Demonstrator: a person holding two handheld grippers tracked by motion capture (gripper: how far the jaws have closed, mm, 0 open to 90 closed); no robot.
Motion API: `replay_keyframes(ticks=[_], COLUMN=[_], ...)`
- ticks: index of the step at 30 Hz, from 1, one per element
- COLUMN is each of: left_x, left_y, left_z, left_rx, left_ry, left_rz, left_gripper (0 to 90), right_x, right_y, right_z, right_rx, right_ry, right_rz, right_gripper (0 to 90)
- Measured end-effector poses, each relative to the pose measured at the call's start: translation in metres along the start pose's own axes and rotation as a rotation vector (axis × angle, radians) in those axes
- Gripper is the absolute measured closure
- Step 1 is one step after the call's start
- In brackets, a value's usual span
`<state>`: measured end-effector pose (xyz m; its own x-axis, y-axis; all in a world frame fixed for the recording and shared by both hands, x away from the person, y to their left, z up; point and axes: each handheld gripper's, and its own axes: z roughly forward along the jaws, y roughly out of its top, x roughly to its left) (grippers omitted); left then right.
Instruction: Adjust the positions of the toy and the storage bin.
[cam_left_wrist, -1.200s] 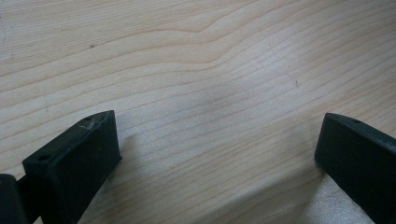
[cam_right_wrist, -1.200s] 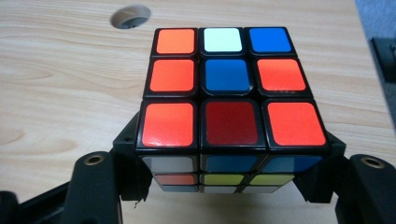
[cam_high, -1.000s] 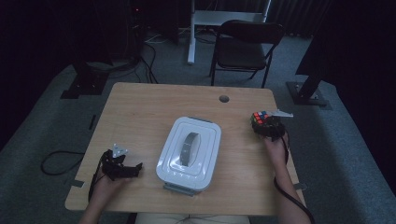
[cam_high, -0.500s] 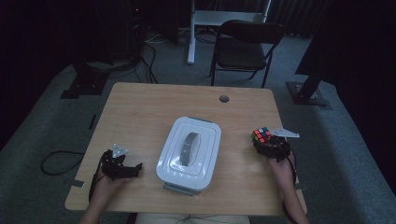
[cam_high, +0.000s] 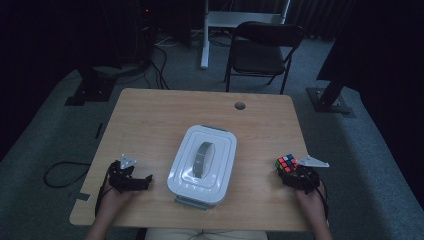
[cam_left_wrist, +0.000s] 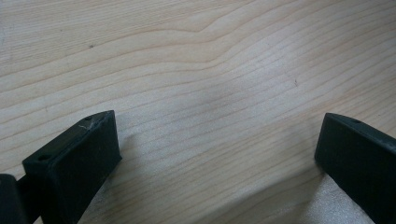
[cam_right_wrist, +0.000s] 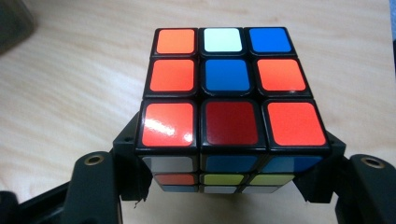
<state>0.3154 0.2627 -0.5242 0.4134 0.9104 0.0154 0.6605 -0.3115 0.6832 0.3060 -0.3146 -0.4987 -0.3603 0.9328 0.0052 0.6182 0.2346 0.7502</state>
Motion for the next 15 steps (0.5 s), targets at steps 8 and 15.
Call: replay_keyframes(ticks=[8,15], left_x=[0.000,0.000], left_y=[0.000,0.000], left_z=[0.000,0.000], left_rx=[0.000,0.000], left_ry=[0.000,0.000], left_rz=[0.000,0.000], left_gripper=[0.5,0.5], right_x=[0.000,-0.002], right_y=[-0.020,-0.030], right_z=[0.000,-0.002], right_rx=[0.020,-0.010], right_ry=[-0.005,-0.001], right_rz=[0.027,0.037], right_gripper=[33.6,33.4])
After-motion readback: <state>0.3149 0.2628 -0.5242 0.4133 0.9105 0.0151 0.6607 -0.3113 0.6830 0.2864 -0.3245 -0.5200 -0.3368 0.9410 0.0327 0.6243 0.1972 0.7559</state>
